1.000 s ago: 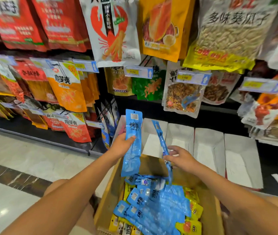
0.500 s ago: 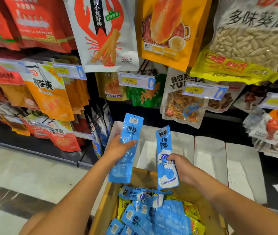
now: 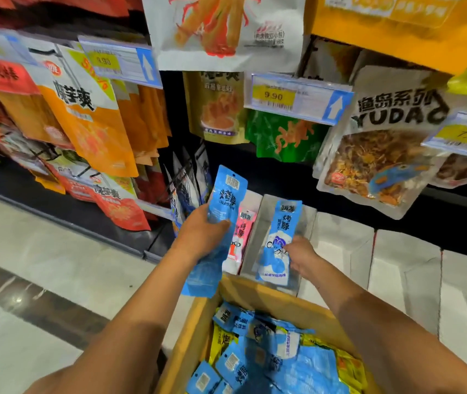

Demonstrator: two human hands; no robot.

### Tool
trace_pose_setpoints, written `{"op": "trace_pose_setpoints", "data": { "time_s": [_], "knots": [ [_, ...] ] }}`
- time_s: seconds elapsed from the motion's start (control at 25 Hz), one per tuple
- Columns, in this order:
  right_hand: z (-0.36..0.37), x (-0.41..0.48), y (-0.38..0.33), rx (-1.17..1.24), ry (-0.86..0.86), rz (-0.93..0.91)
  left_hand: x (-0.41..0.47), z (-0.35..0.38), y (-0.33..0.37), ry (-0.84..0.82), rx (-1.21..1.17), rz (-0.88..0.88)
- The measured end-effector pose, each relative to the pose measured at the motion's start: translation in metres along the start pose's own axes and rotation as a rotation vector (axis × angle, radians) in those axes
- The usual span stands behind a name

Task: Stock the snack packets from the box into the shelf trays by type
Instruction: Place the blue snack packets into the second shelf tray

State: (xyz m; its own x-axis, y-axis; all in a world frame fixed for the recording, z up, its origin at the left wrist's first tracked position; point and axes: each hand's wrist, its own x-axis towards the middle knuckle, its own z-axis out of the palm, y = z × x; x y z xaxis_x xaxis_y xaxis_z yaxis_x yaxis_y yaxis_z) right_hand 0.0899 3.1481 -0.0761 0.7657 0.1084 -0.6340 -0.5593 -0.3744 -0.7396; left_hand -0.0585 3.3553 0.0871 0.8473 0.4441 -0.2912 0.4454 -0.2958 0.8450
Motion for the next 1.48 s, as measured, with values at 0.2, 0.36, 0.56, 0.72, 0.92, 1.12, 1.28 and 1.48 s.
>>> {"op": "trace_pose_setpoints", "data": {
  "time_s": [0.2,0.36,0.56,0.72,0.92,1.12,1.28,1.48],
  "knots": [
    [0.029,0.039,0.017,-0.157,0.024,0.039,0.008,-0.004,-0.012,0.022,0.099,0.000],
    [0.036,0.037,0.034,-0.555,-0.024,0.053,0.012,-0.005,-0.018,0.031,0.140,0.016],
    [0.044,0.044,0.062,-0.836,-0.204,-0.094,0.013,-0.008,-0.018,0.050,0.193,-0.006],
    [0.051,0.044,0.070,-0.962,-0.210,-0.126,0.012,-0.010,-0.019,0.043,0.262,-0.009],
    [0.061,0.050,0.070,-1.041,-0.225,-0.199,0.010,-0.012,-0.022,0.046,0.275,0.003],
    [0.058,0.053,0.071,-1.006,-0.295,-0.225,0.012,-0.012,-0.023,0.048,0.275,0.013],
    [0.053,0.030,0.048,-0.795,-0.167,-0.340,0.013,-0.009,-0.022,0.041,0.291,0.004],
    [0.053,-0.061,-0.010,-0.092,-0.117,-0.437,0.009,-0.005,-0.015,0.019,0.233,0.011]
  ]
}}
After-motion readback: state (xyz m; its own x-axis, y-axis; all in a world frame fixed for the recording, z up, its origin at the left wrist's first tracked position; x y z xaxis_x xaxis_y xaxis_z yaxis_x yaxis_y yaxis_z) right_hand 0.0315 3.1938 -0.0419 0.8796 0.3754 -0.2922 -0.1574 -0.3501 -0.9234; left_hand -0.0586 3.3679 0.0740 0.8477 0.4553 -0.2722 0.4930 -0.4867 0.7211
